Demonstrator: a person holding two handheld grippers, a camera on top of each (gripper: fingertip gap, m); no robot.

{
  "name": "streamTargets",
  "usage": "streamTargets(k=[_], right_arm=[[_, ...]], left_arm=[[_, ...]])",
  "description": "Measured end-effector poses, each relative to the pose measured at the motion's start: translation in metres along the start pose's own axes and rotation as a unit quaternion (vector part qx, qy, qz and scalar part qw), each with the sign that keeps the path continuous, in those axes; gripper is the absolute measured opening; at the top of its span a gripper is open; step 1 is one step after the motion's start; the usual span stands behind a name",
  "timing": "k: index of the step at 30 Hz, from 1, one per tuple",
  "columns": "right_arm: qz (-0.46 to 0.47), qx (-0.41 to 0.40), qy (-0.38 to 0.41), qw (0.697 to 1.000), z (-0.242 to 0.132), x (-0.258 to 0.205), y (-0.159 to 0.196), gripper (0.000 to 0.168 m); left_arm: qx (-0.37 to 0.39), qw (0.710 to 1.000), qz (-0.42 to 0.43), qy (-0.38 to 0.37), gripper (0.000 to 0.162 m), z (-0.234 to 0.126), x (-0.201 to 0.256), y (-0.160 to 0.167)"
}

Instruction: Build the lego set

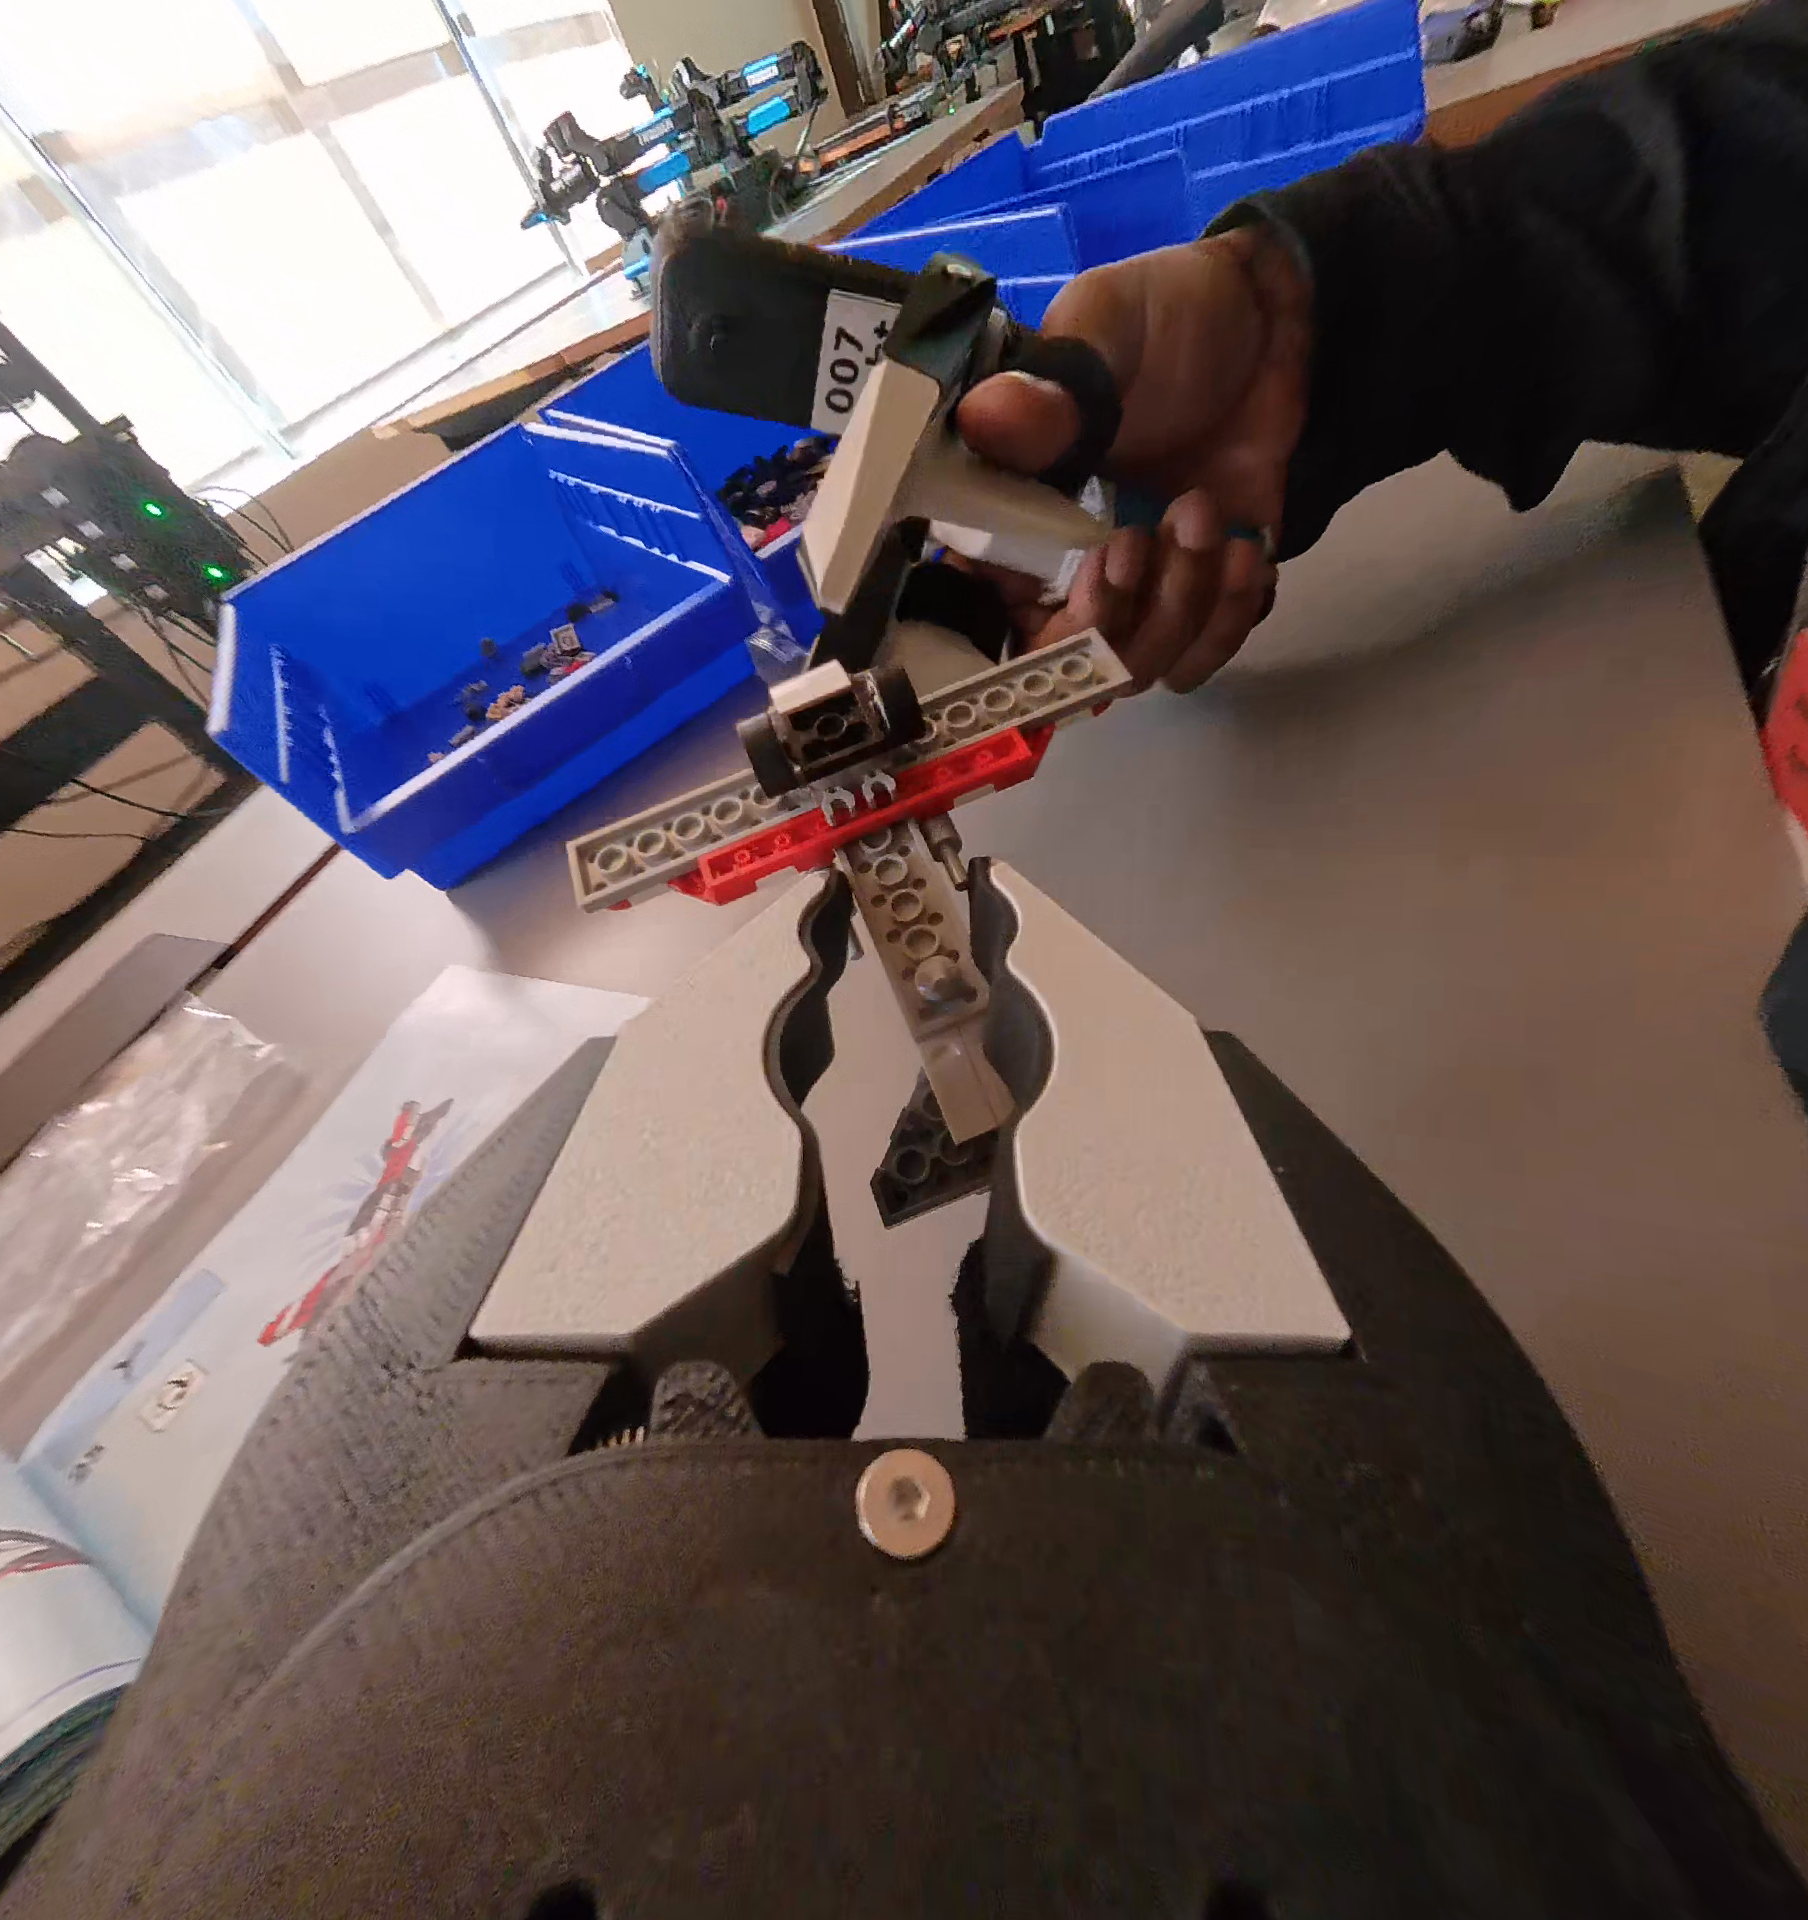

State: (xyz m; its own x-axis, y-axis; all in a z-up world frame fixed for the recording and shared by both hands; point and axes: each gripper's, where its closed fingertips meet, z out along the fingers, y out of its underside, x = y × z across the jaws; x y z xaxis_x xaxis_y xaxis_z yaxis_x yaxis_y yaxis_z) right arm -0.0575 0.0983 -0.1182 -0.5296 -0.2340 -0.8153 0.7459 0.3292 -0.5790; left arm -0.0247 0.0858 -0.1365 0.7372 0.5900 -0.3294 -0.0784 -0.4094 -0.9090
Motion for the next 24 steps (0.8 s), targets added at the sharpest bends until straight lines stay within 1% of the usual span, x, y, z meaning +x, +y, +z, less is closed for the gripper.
streamTargets(k=[3, 6, 11, 15, 16, 18, 20, 22, 24], right_arm=[[0.013, -0.011, -0.002, 1.000, 0.003, -0.001, 0.004, 0.041], [0.015, -0.013, 0.000, 1.000, 0.004, 0.001, 0.006, 0.026], [-0.014, -0.001, -0.009, 1.000, 0.002, -0.001, 0.001, 0.024], [-0.050, 0.019, -0.006, 0.999, -0.004, -0.003, -0.008, 0.023], [-0.062, 0.023, -0.005, 0.998, -0.006, -0.004, -0.010, 0.023], [-0.093, 0.031, 0.000, 0.995, -0.010, -0.005, -0.014, 0.023], [-0.104, 0.038, 0.002, 0.994, -0.013, -0.006, -0.017, 0.023], [-0.108, 0.044, 0.005, 0.993, -0.015, -0.005, -0.020, 0.023], [-0.112, 0.054, 0.003, 0.992, -0.016, -0.007, -0.023, 0.023]], left_arm=[[-0.002, 0.999, 0.031, -0.015, 0.023, 0.001, 0.000, -0.001], [-0.005, 0.998, 0.054, -0.017, 0.023, 0.002, 0.002, -0.001], [0.007, 0.999, 0.031, -0.016, 0.023, 0.002, -0.001, -0.004], [0.041, 0.999, -0.026, 0.000, 0.022, -0.008, -0.007, -0.011], [0.056, 0.997, -0.046, 0.000, 0.018, -0.013, -0.011, -0.015], [0.083, 0.989, -0.119, 0.017, 0.020, -0.020, -0.019, -0.020], [0.094, 0.975, -0.191, 0.069, 0.027, -0.023, -0.015, -0.021], [0.076, 0.966, -0.233, 0.080, 0.030, -0.020, -0.016, -0.013], [0.038, 0.960, -0.264, 0.085, 0.036, -0.013, -0.013, 0.001]])
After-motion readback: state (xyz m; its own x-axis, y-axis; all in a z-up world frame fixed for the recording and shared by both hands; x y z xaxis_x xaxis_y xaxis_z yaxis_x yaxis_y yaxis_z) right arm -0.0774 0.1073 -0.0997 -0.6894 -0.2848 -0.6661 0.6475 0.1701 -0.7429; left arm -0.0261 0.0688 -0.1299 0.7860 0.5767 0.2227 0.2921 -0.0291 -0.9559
